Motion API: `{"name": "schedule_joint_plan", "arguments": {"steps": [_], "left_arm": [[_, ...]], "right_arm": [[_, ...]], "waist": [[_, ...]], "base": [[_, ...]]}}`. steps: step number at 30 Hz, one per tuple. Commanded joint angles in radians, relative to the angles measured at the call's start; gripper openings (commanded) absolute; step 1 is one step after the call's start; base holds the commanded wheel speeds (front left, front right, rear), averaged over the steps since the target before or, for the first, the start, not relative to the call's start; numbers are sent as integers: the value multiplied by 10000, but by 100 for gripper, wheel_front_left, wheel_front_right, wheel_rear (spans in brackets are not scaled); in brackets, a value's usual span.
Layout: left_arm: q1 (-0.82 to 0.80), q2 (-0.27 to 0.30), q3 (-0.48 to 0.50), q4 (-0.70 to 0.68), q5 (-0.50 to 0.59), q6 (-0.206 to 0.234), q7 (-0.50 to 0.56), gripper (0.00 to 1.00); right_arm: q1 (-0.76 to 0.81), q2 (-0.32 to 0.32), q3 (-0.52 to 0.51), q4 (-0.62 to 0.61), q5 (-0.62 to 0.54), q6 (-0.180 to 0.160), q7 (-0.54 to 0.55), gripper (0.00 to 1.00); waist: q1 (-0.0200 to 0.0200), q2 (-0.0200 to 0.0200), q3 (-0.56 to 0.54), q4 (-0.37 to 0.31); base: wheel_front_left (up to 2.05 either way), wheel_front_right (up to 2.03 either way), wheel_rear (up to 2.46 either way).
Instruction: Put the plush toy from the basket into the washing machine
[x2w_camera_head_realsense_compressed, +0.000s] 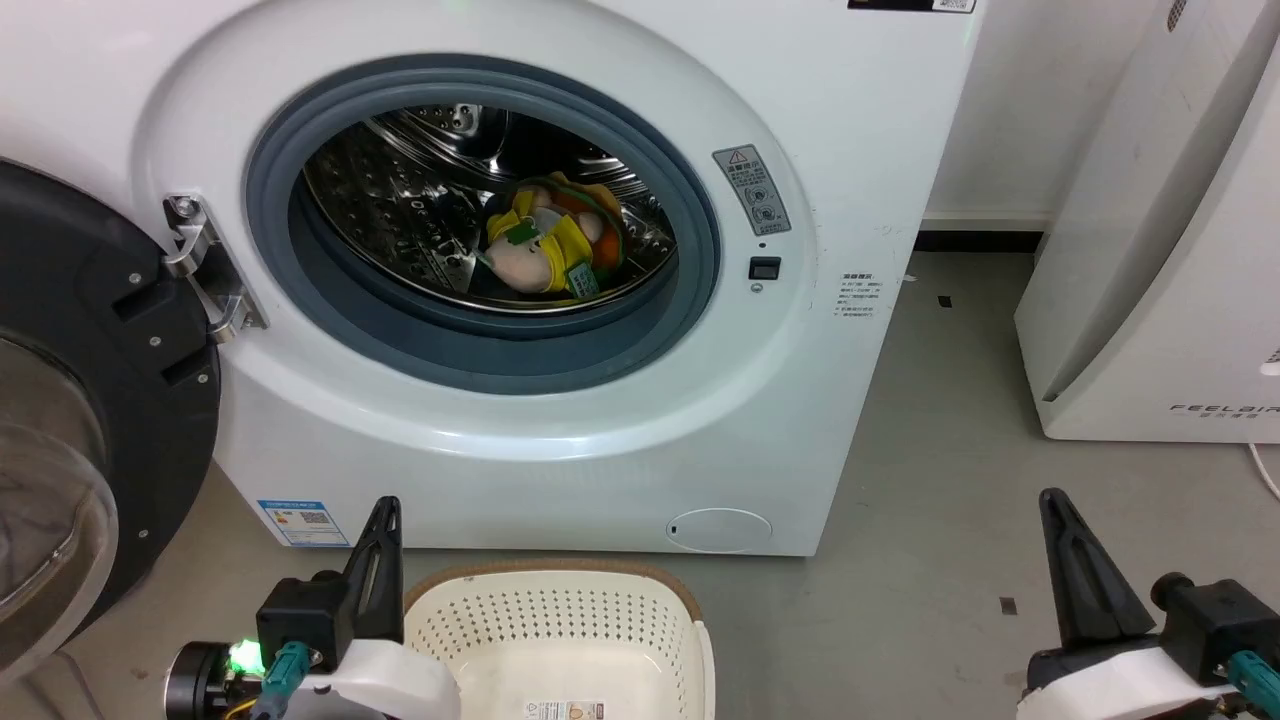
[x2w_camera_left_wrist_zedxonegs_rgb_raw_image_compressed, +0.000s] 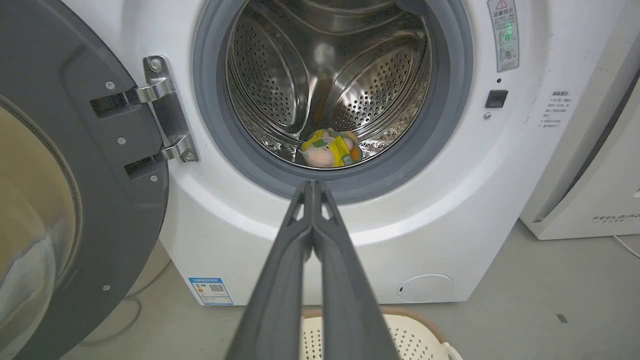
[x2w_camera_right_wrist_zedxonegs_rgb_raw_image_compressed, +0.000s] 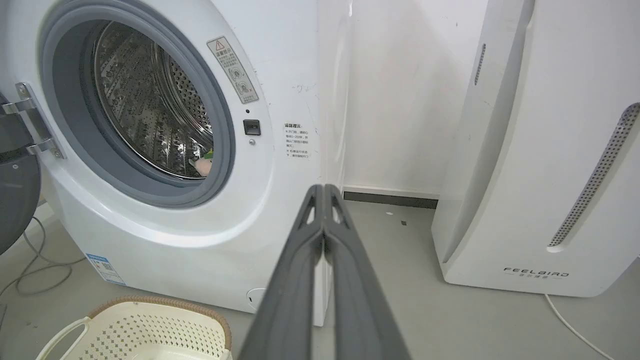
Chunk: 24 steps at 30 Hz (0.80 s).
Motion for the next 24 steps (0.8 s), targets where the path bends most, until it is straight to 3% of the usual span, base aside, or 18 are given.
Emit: {"name": "schedule_joint_plan", "arguments": {"steps": [1, 24], "left_arm": [[-3, 8, 39, -83, 75, 12, 78, 0], [-4, -7, 61, -369, 143, 16, 547, 0]], "right_arm": [[-160, -2, 46, 9, -104, -4, 68, 0], [-275, -3, 265, 13, -288, -6, 540, 0]], "waist": [[0, 0, -2, -5], [0, 0, -45, -85]], "base": [[0, 0, 0], [0, 0, 0]]}}
